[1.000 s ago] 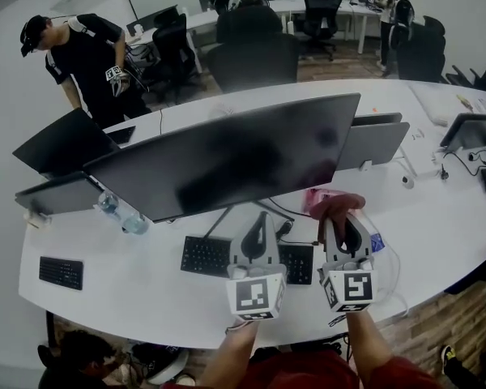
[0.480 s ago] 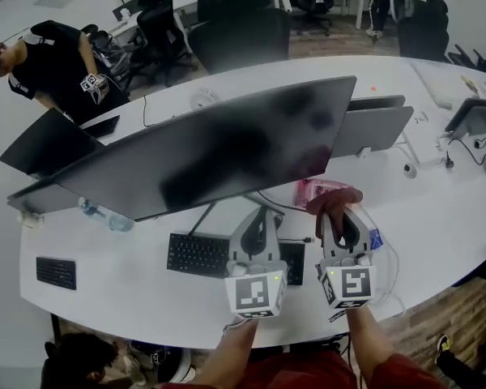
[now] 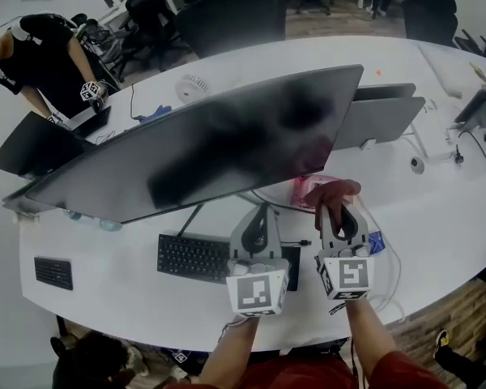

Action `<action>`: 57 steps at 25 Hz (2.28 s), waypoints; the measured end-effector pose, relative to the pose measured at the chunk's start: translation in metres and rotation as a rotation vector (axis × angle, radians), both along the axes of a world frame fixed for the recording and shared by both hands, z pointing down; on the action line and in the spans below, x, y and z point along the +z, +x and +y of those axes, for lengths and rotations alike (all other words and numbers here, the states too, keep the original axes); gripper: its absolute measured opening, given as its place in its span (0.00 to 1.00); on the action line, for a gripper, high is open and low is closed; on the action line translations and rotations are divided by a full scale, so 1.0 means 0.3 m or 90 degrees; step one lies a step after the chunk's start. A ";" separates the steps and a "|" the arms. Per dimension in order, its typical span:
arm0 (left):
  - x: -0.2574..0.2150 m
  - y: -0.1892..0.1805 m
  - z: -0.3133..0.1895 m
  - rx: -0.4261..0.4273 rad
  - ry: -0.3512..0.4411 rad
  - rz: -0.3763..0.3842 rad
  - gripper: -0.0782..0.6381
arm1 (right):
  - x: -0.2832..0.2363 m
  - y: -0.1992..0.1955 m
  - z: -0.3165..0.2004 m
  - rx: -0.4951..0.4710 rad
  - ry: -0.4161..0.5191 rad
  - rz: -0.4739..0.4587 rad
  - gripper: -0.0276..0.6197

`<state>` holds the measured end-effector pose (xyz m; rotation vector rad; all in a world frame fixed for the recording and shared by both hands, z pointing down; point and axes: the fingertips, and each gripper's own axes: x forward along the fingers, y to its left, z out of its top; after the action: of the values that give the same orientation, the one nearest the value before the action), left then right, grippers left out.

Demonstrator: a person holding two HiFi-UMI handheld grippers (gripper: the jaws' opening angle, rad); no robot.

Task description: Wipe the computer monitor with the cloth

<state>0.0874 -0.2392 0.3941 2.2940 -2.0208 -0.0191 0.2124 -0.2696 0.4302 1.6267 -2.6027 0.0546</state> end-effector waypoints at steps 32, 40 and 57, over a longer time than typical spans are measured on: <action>0.232 0.007 -0.192 -0.014 -0.064 -0.013 0.14 | 0.345 -0.036 -0.305 -0.003 -0.100 0.008 0.16; 0.221 0.008 -0.182 -0.012 -0.062 -0.023 0.14 | 0.327 -0.030 -0.306 0.000 -0.097 0.006 0.16; 0.063 -0.002 -0.144 -0.018 -0.020 -0.012 0.14 | 0.062 -0.020 -0.301 0.009 -0.009 0.004 0.16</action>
<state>0.0866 -0.2824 0.4130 2.2557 -2.0463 0.0316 0.2065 -0.3599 0.4489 1.6383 -2.5812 0.0679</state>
